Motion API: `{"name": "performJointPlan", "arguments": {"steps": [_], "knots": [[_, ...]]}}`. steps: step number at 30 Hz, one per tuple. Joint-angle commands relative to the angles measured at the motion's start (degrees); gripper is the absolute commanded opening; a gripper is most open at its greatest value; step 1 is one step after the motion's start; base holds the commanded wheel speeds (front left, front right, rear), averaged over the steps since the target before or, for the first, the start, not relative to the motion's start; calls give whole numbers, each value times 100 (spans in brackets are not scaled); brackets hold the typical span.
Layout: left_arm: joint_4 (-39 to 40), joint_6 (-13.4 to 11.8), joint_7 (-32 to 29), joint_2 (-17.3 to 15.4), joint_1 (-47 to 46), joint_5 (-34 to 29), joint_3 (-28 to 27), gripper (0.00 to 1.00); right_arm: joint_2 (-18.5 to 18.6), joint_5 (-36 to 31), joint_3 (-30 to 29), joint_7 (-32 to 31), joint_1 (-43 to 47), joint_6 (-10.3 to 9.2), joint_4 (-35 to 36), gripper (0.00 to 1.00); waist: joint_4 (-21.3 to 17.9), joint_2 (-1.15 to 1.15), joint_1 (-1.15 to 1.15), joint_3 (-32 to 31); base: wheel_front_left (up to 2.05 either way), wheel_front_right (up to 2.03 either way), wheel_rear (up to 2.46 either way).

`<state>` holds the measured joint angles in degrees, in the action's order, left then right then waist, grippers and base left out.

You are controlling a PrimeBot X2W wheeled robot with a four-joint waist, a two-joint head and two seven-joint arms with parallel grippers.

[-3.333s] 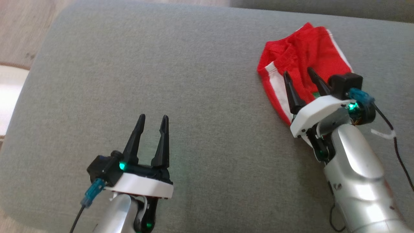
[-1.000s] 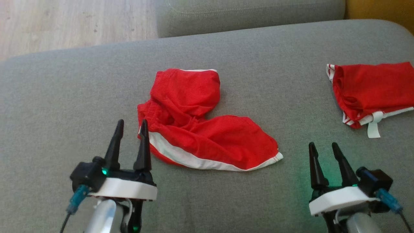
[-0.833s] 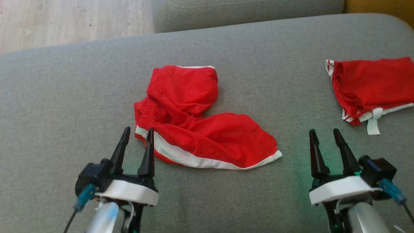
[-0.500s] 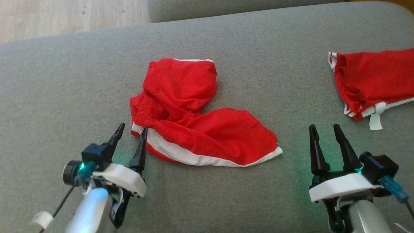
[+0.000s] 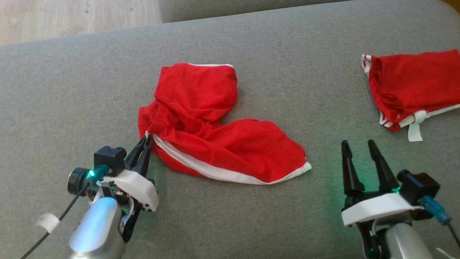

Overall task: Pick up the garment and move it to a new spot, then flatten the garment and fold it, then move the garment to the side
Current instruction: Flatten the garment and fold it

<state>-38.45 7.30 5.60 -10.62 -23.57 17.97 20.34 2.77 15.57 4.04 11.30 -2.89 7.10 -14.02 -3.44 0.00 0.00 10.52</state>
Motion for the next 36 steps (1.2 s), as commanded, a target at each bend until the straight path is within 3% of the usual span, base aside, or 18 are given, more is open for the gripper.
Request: {"name": "performJointPlan", "arguments": {"steps": [1, 9, 25, 36], "knots": [[154, 15, 98, -196, -248, 81, -108, 0, 11, 11, 190, -37, -117, 39, 109, 100, 12, 0, 0, -10, 0, 0, 0], [429, 17, 315, -313, -191, 386, 151, 0, 34, -343, 726, -264, -113, 39, 48, 100, 163, 0, 0, -31, 0, 0, 0], [975, -121, 283, -303, 59, 488, 256, 0, 892, -823, 1819, -1028, -245, 39, -382, 100, 515, 0, 0, -42, 0, 0, 0], [1131, -172, 194, -325, 76, 529, 324, 0, 897, -1142, 1777, -1112, -603, 39, -810, 100, 572, 0, 0, -24, 0, 0, 0]]}}
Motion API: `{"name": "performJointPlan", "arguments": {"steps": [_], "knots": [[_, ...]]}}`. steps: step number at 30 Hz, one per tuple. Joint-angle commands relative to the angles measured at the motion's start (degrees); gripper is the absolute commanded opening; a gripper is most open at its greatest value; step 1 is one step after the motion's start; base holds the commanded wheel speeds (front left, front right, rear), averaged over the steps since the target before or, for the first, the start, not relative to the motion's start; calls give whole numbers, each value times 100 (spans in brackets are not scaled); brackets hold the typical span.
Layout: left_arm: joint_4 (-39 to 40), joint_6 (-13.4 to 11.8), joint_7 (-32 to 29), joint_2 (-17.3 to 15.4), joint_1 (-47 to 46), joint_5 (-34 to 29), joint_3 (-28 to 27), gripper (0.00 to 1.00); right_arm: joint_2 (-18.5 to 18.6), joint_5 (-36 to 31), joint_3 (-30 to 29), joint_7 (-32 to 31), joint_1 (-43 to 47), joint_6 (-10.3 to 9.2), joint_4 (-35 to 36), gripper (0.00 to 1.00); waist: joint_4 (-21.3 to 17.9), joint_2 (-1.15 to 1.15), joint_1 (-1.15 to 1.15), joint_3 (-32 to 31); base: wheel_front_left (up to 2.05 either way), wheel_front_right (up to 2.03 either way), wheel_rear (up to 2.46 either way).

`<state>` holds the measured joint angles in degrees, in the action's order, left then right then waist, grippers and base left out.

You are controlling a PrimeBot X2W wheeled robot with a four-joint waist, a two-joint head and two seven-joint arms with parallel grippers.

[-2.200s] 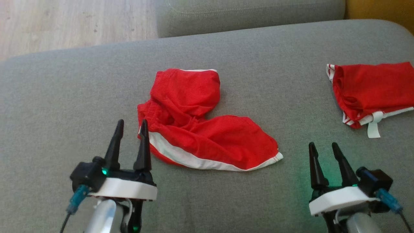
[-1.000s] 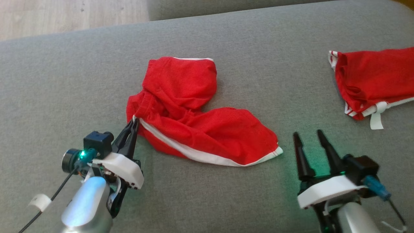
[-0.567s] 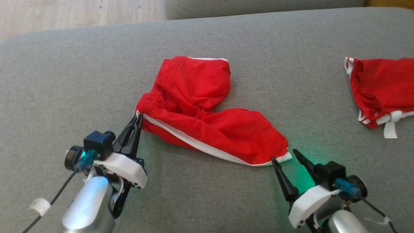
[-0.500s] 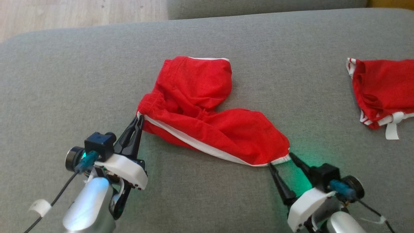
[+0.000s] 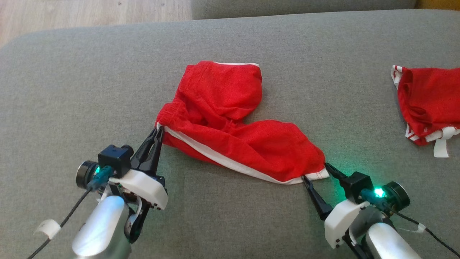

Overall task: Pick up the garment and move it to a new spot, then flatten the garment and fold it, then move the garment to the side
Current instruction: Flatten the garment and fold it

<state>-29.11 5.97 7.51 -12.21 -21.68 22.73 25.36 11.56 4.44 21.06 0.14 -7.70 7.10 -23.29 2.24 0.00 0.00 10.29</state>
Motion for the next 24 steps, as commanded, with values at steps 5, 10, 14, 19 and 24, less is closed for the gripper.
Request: {"name": "performJointPlan", "arguments": {"steps": [5, 10, 14, 19, 24], "knots": [[220, -57, -18, -195, -103, 75, -162, 0, 36, 89, 183, -38, -192, 39, 7, 100, 11, 0, 0, -13, 0, 0, 0], [220, -73, -30, -225, -84, 104, -152, 0, 105, 230, 350, -28, -223, 39, -5, 31, -5, 0, 0, -41, 0, 0, 0], [191, -86, -32, -255, -48, 129, -146, 0, 179, 326, 432, -31, -220, 39, 57, 0, -37, 0, 0, -109, 0, 0, 0], [138, -105, -20, -290, 24, 164, -138, 0, 288, 425, 407, 3, -124, 39, 272, 0, -87, 0, 0, -273, 0, 0, 0], [234, -131, 19, -380, 71, 162, -143, 0, 440, 580, 320, 38, -113, 39, 699, 0, -136, 0, 0, -463, 0, 0, 0]]}}
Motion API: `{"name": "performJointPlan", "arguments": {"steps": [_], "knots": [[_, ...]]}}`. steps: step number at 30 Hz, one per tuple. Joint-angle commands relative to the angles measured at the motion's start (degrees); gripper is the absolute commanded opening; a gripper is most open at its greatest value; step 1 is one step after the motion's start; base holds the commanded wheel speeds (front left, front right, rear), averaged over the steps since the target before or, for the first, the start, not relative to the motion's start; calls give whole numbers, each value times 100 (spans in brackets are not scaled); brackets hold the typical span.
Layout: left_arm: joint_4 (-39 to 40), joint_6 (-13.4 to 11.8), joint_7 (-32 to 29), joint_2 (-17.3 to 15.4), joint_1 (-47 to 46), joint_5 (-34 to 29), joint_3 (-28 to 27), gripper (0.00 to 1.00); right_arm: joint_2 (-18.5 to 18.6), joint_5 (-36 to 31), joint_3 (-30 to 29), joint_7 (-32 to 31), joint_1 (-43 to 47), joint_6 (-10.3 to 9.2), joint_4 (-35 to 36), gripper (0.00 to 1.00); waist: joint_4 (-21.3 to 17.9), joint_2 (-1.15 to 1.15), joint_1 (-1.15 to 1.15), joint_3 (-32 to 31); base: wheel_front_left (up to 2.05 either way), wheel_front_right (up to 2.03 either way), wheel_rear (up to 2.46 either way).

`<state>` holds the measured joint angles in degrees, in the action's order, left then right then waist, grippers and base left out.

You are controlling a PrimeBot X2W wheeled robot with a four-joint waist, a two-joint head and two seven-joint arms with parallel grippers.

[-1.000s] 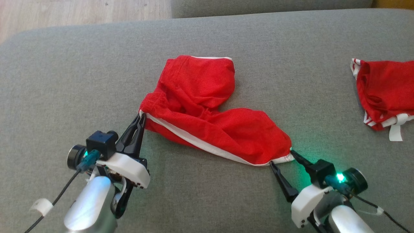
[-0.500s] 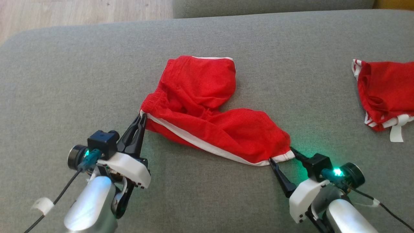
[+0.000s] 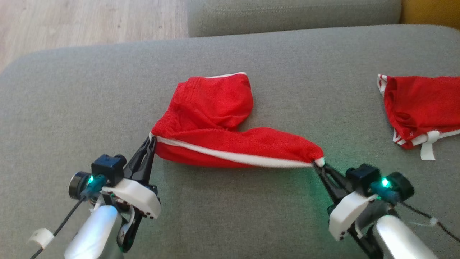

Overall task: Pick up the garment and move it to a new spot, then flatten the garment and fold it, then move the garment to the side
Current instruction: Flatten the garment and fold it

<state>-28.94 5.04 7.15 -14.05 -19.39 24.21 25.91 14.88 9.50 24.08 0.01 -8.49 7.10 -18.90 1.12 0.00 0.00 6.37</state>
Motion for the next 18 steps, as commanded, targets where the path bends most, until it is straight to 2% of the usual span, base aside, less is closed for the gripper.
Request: {"name": "performJointPlan", "arguments": {"steps": [1, 7, 13, 18], "knots": [[266, -39, 61, -220, -159, 15, -203, 0, 133, 126, -23, 52, -68, 39, 369, 0, -33, 0, 0, -109, 0, 0, 0], [735, -9, -14, -366, -356, 51, -253, 0, 315, 317, -176, -85, -433, 39, 969, 0, -47, 0, 0, -321, 0, 0, 0], [1465, -7, -452, -631, -1200, -26, -362, 0, 585, 233, -398, -379, -1263, 39, 1507, 0, -43, 0, 0, -636, 0, 0, 0], [1986, -102, -736, -754, -1929, -120, -491, 0, 502, -4, -641, -637, -2014, 39, 1812, 0, -112, 0, 0, -798, 0, 0, 0]]}}
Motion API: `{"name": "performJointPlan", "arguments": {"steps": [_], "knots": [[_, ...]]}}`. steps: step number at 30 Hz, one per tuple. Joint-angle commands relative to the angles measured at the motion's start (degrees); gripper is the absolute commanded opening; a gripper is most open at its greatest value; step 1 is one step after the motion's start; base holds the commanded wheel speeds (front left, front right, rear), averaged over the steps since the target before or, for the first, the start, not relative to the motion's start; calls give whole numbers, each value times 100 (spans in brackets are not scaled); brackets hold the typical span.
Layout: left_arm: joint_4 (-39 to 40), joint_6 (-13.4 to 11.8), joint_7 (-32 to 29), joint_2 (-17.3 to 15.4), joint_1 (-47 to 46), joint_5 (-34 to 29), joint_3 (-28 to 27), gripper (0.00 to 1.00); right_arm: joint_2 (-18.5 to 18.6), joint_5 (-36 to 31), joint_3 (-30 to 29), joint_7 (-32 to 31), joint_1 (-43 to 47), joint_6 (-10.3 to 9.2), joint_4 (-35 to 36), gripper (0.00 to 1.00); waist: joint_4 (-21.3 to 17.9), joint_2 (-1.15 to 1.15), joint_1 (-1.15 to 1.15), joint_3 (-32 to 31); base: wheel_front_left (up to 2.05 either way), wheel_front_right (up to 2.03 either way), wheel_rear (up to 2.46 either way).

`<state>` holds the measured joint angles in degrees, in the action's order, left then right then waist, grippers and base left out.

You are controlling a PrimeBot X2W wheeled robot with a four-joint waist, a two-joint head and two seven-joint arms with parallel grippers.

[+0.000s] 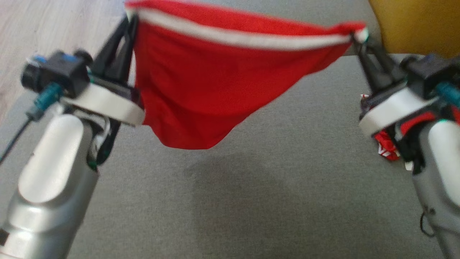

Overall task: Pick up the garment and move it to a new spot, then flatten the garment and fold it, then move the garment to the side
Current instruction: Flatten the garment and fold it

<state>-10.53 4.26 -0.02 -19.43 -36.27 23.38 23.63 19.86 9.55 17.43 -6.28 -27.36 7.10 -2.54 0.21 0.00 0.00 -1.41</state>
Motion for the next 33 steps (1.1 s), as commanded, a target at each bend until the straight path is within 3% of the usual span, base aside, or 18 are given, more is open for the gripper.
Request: {"name": "performJointPlan", "arguments": {"steps": [1, 10, 16, 22, 28, 33], "knots": [[242, -69, -48, -221, -337, -52, -295, 0, -40, -74, -48, -52, -231, 39, 240, 0, -31, 0, 0, -41, 0, 0, 0], [883, -462, 31, -216, -245, 9, -567, 0, -582, -812, -654, -448, -107, 39, 766, 0, -112, 0, 0, -115, 0, 0, 0], [1107, -436, -102, -226, -11, 104, -463, 0, -742, -934, -651, -601, 127, 39, 931, 0, -149, 0, 0, -18, 0, 0, 0], [1045, -283, -414, -294, -341, 297, -475, 0, -676, -913, -575, -882, -368, 39, 943, 0, -274, 0, 0, 531, 0, 0, 0], [207, 136, -599, -514, -1753, 232, -337, 0, -505, -869, -395, -862, -1951, 39, -21, 0, -440, 0, 0, 1671, 0, 0, 0], [-790, 238, -266, -517, -3006, 72, -285, 0, -599, -937, -335, -377, -3388, 39, -1171, 0, -510, 0, 0, 2260, 0, 0, 0]]}}
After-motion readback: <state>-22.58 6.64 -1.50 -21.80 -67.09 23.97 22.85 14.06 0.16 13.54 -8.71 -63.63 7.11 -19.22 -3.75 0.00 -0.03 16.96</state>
